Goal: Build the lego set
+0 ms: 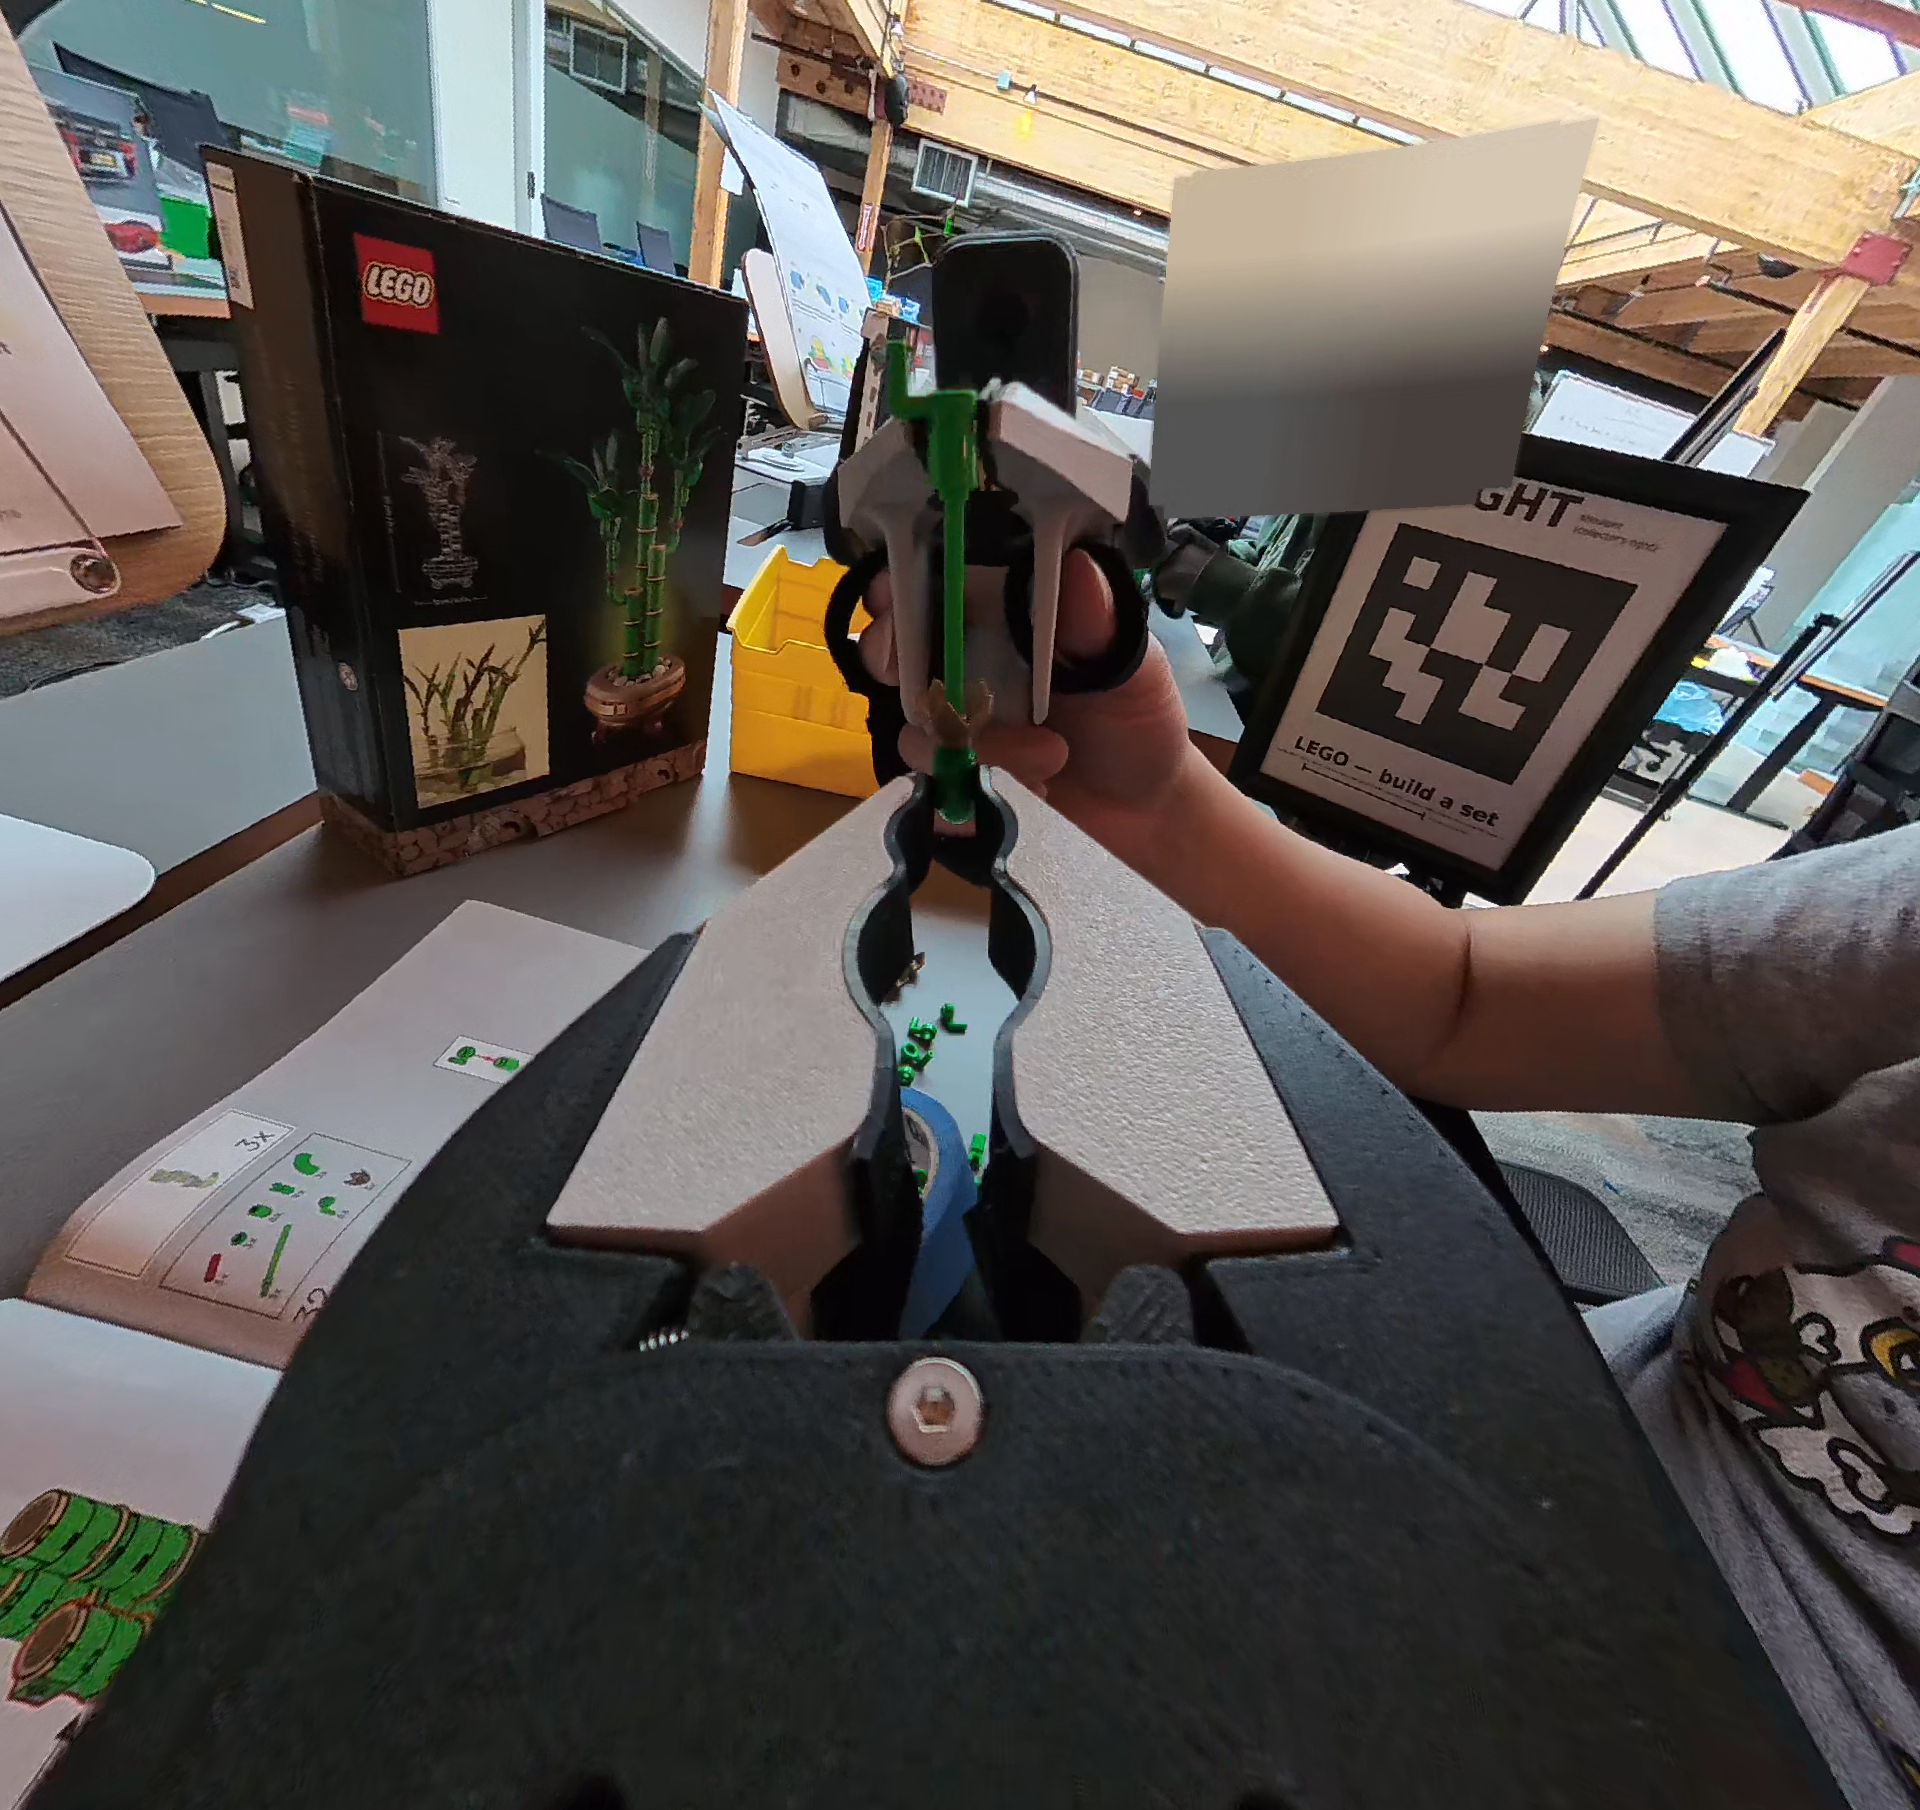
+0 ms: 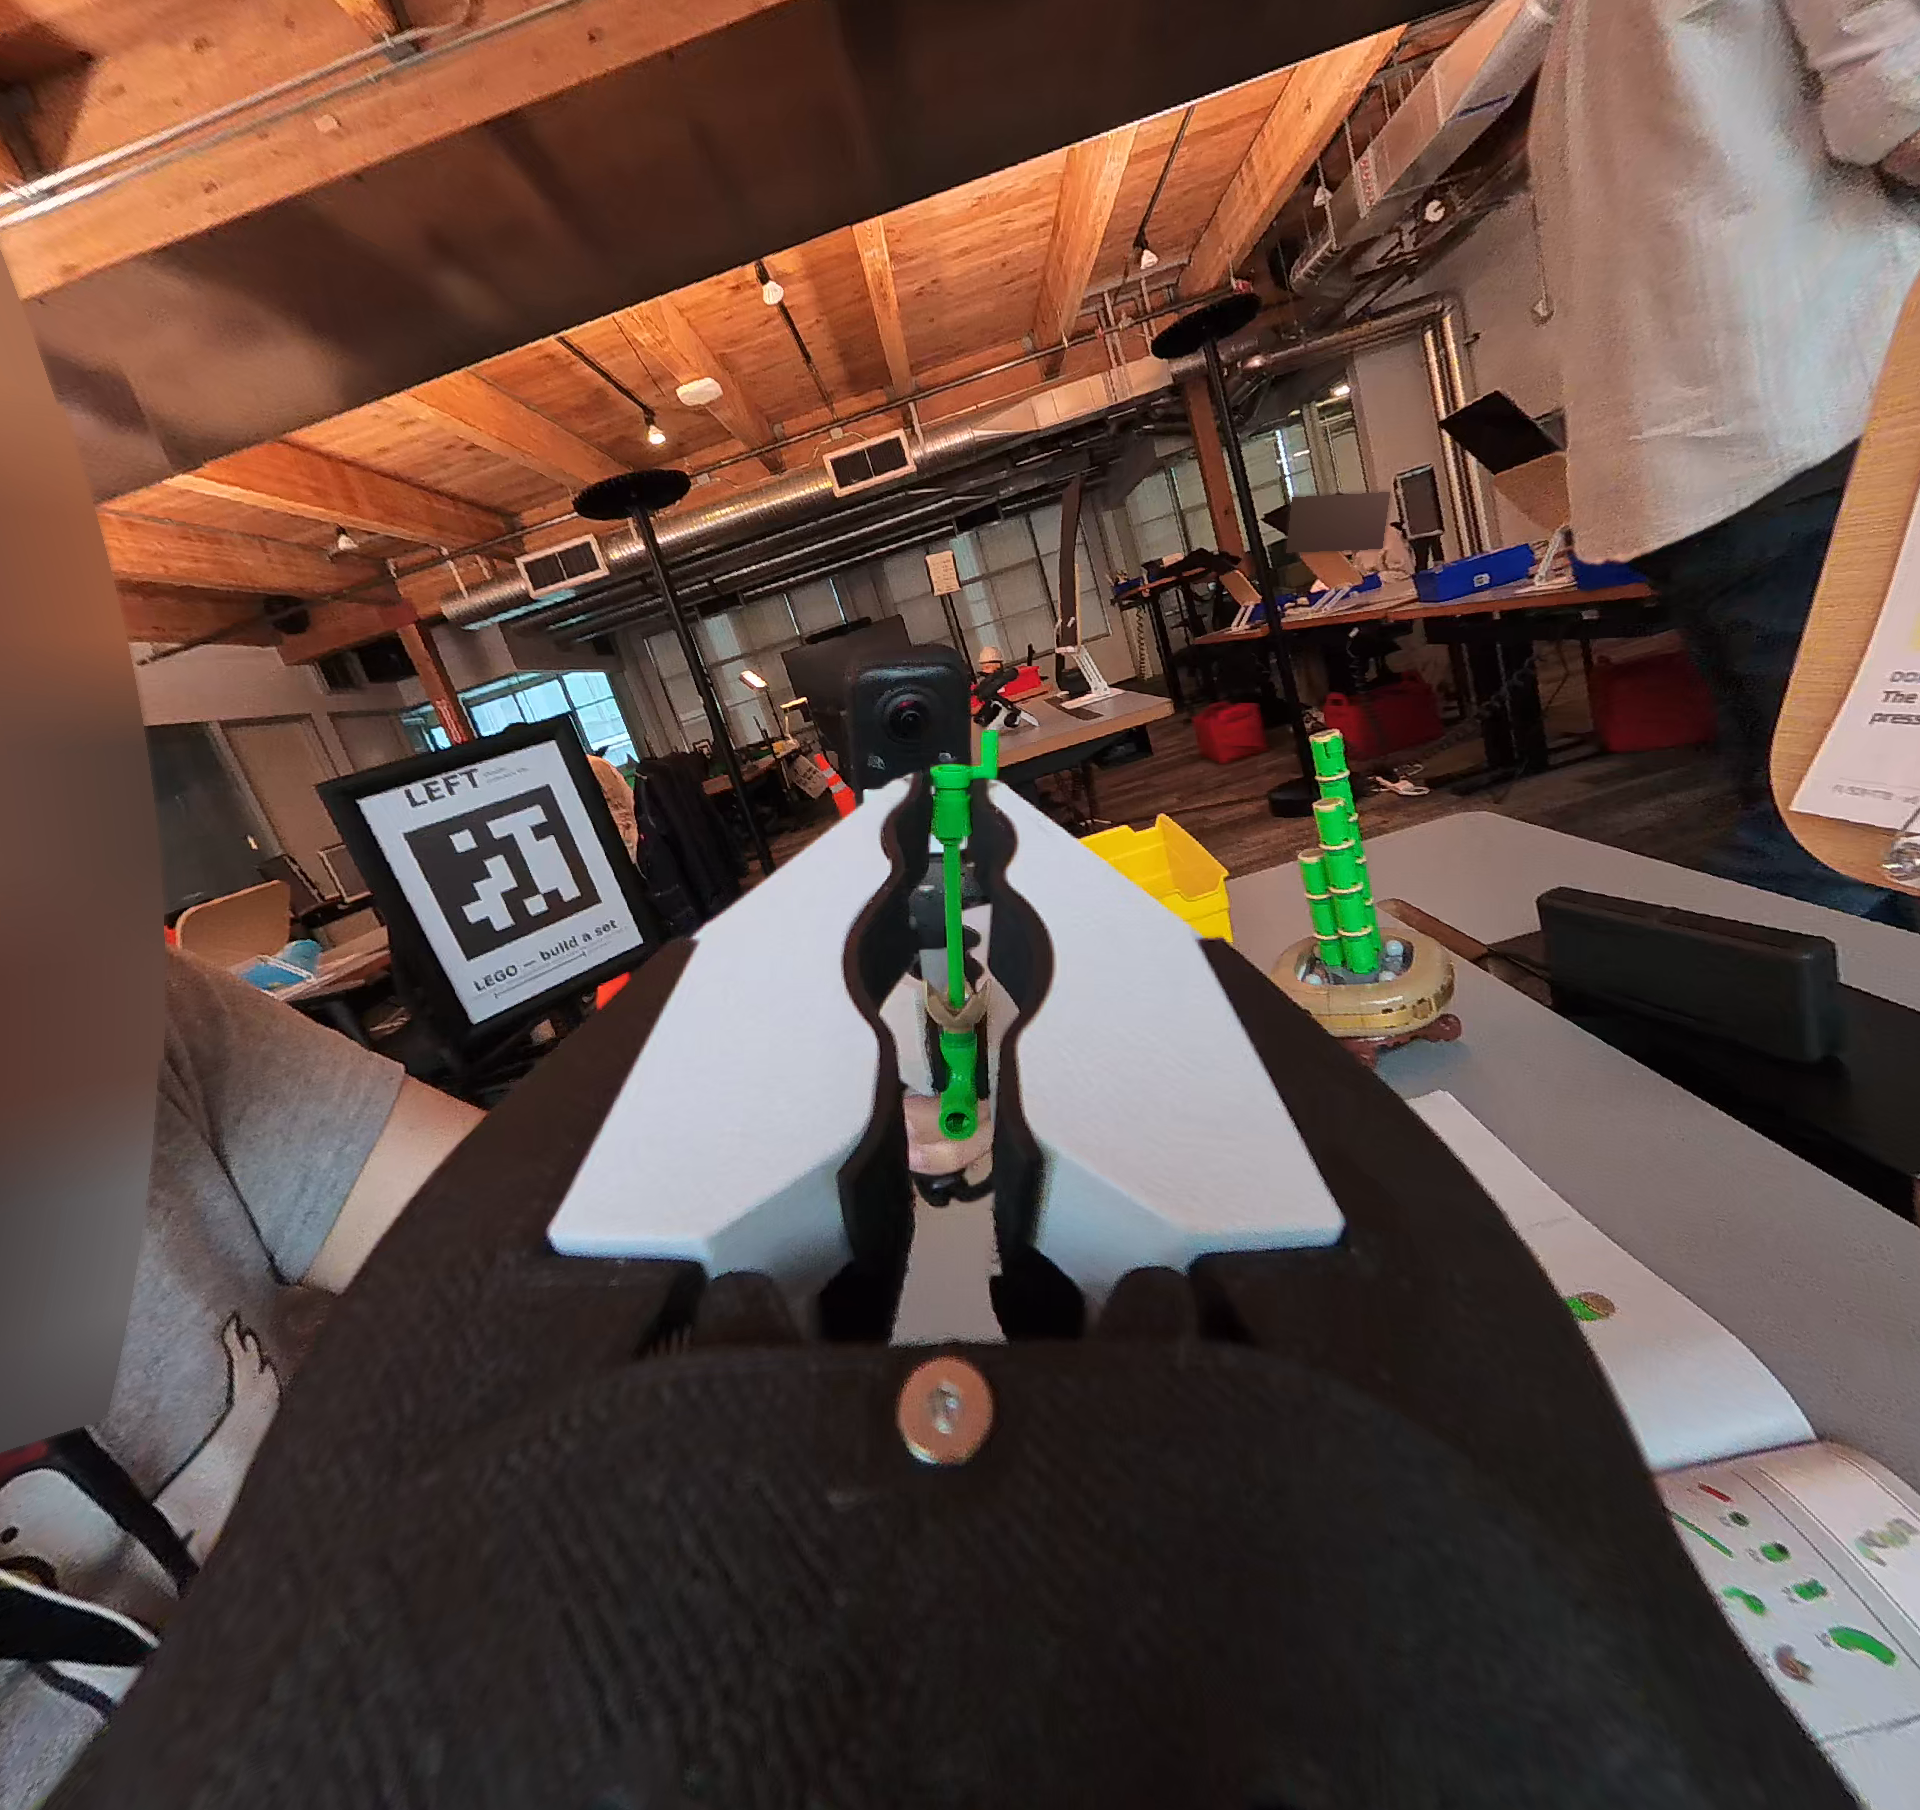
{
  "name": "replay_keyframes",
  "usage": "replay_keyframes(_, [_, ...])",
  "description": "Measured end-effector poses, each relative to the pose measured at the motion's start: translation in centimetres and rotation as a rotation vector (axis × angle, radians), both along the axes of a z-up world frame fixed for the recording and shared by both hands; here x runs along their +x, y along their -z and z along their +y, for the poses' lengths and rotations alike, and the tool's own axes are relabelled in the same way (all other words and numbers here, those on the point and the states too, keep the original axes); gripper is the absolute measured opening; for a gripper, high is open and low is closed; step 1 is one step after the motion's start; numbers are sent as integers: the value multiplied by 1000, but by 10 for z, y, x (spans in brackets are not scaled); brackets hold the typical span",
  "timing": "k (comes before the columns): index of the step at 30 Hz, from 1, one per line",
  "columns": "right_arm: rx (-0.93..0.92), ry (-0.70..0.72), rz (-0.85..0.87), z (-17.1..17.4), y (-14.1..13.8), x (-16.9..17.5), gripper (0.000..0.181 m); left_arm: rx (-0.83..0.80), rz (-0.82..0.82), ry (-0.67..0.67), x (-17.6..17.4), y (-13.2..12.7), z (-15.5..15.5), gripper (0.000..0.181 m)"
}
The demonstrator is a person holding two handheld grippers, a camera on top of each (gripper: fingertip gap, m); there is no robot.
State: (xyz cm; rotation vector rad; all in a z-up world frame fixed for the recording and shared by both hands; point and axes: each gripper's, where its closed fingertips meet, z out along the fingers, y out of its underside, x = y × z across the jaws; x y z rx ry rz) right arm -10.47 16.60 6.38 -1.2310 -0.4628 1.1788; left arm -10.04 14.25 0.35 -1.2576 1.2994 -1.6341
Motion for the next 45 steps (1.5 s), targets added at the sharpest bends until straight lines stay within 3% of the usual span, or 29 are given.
replay_keyframes(20, [15,-10,3,0,3,-1,4,-12,25,-9,2,3,1,5])
replay_keyframes(45, [38,-26,-1,-2,4,0,4,166,79,-117,0,7,10,5])
